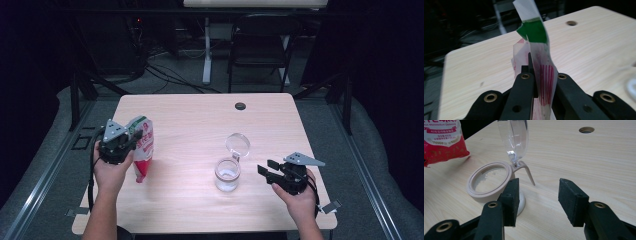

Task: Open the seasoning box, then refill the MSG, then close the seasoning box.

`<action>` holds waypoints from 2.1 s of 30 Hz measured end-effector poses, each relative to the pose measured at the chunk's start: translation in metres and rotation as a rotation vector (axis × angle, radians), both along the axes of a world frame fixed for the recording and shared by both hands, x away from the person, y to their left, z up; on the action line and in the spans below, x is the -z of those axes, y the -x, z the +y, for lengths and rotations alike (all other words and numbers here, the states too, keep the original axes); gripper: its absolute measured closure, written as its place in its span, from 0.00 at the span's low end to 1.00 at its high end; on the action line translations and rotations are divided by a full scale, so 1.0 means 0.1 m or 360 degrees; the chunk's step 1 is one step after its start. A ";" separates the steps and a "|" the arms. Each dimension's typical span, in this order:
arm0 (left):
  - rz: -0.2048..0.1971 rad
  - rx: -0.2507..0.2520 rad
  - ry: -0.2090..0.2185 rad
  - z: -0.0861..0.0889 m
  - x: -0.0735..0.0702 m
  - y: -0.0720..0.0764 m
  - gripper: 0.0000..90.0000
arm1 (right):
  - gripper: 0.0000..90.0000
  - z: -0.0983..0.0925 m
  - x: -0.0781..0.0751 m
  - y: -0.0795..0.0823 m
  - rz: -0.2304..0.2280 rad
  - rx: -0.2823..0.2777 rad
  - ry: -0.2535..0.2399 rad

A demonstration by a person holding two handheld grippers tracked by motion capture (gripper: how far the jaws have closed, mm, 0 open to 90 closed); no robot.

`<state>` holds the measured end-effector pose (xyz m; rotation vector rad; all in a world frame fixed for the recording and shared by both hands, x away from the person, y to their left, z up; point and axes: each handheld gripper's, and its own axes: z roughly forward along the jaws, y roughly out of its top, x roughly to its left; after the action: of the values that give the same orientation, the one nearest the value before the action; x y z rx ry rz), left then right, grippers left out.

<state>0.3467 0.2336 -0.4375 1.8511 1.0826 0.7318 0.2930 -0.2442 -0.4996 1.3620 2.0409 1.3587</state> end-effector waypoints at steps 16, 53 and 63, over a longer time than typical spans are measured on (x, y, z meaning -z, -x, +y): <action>0.0108 0.0650 0.0055 -0.80 0.02 0.12 1.00 | 0.61 -0.06 -0.01 0.04 -0.0016 0.0014 0.0012; 0.0264 0.0898 0.0046 -0.83 0.33 0.37 0.98 | 0.72 1.25 -0.72 -0.24 -0.0242 -0.0773 0.0256; 0.0247 0.0886 0.0050 -0.87 0.35 0.42 0.97 | 0.71 1.35 -0.56 -0.30 -0.0188 -0.0873 0.0265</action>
<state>0.3046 0.1465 -0.4724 2.0719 0.6107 0.2472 0.3229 -0.1095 -0.4432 0.6542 2.4819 1.3841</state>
